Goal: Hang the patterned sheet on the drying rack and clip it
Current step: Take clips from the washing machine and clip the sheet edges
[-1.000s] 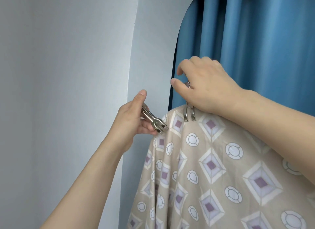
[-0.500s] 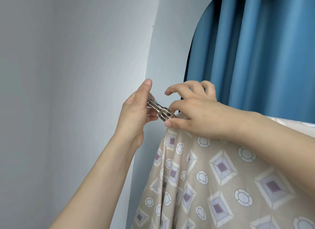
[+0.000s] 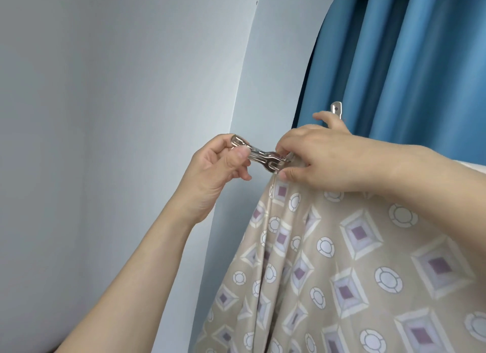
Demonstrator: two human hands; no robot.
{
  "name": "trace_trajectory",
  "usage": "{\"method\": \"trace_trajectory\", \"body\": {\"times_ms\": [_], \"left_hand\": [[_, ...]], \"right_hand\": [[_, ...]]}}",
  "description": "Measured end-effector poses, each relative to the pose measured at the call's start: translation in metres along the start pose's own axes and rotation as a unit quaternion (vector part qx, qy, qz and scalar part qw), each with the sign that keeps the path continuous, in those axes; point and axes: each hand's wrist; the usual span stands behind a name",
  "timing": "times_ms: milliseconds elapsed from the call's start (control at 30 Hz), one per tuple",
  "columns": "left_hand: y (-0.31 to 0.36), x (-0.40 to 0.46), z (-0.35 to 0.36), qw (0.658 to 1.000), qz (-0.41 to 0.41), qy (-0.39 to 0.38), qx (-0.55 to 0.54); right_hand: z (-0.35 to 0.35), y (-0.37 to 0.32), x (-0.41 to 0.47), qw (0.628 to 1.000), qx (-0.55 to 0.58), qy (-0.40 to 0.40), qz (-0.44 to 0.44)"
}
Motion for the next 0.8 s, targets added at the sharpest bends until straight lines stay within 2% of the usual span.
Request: {"method": "trace_trajectory", "body": {"times_ms": [200,367,467,533,700,800], "left_hand": [[-0.019,-0.037,-0.042,0.996,-0.037,0.061,0.045],[-0.043,-0.070,-0.050,0.987,-0.096,0.063,0.116],[-0.053,-0.088,-0.057,0.982,-0.129,0.070,0.119],[-0.057,-0.101,-0.062,0.980,-0.146,0.066,0.115],[-0.057,-0.129,-0.070,0.982,-0.158,0.052,0.093],[-0.054,-0.142,-0.071,0.975,-0.209,-0.041,0.068]], "right_hand": [[0.023,-0.020,0.003,0.968,-0.233,0.030,-0.082],[0.053,-0.056,0.013,0.950,-0.277,-0.048,-0.134],[0.081,-0.080,0.013,0.940,-0.278,-0.109,-0.167],[0.096,-0.090,0.015,0.934,-0.287,-0.140,-0.158],[0.110,-0.103,0.022,0.916,-0.344,-0.196,-0.058],[0.117,-0.105,0.024,0.911,-0.357,-0.207,-0.011]]}}
Point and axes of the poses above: each hand's wrist, its own x-axis towards the middle knuckle, its own z-axis out of the palm, y = z × x, and after that the axes turned 13 degrees about z, right-handed
